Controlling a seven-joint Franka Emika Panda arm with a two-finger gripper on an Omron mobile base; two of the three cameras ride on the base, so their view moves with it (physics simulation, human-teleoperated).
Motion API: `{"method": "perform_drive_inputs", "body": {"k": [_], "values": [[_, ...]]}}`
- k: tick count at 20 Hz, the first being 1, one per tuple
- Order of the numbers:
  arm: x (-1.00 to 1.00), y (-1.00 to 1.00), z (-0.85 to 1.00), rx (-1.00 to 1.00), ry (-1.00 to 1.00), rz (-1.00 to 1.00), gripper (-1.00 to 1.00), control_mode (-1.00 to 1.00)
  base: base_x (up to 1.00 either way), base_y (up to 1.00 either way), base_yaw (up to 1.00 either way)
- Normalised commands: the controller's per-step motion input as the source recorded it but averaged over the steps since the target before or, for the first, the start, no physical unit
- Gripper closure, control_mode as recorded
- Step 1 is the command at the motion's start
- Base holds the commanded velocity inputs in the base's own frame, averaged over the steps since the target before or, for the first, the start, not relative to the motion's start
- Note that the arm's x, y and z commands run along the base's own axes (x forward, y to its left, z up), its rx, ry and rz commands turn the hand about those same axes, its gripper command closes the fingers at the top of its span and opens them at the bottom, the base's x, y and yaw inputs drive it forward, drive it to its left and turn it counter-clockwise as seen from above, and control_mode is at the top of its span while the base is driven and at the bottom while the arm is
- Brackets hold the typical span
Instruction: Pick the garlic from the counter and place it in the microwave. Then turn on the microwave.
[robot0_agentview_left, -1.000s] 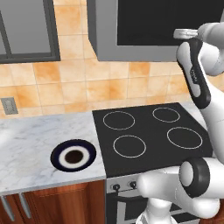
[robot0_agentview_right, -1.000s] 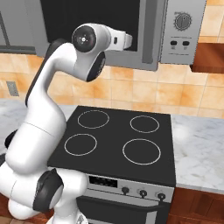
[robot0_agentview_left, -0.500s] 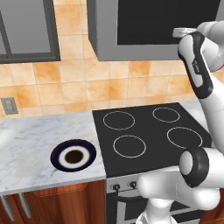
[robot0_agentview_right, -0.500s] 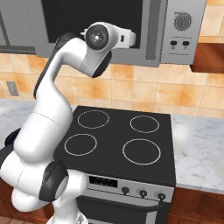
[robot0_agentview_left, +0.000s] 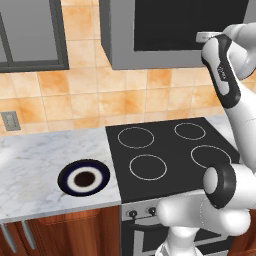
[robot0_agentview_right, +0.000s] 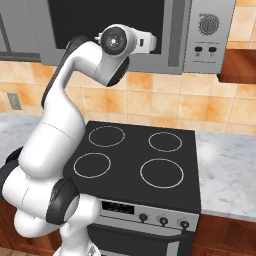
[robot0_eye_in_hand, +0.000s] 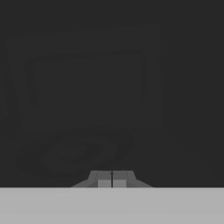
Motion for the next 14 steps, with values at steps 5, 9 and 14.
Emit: {"method": "perform_drive_inputs", "body": {"k": [5,9,14], "values": [[0.1,0.0,-0.06,0.0,0.0,0.0,1.0,-1.0,0.0,0.0,0.0],[0.14,0.0,-0.07,0.0,0.0,0.0,1.0,-1.0,0.0,0.0,0.0],[0.19,0.0,-0.08,0.0,0.0,0.0,1.0,-1.0,0.0,0.0,0.0]]}}
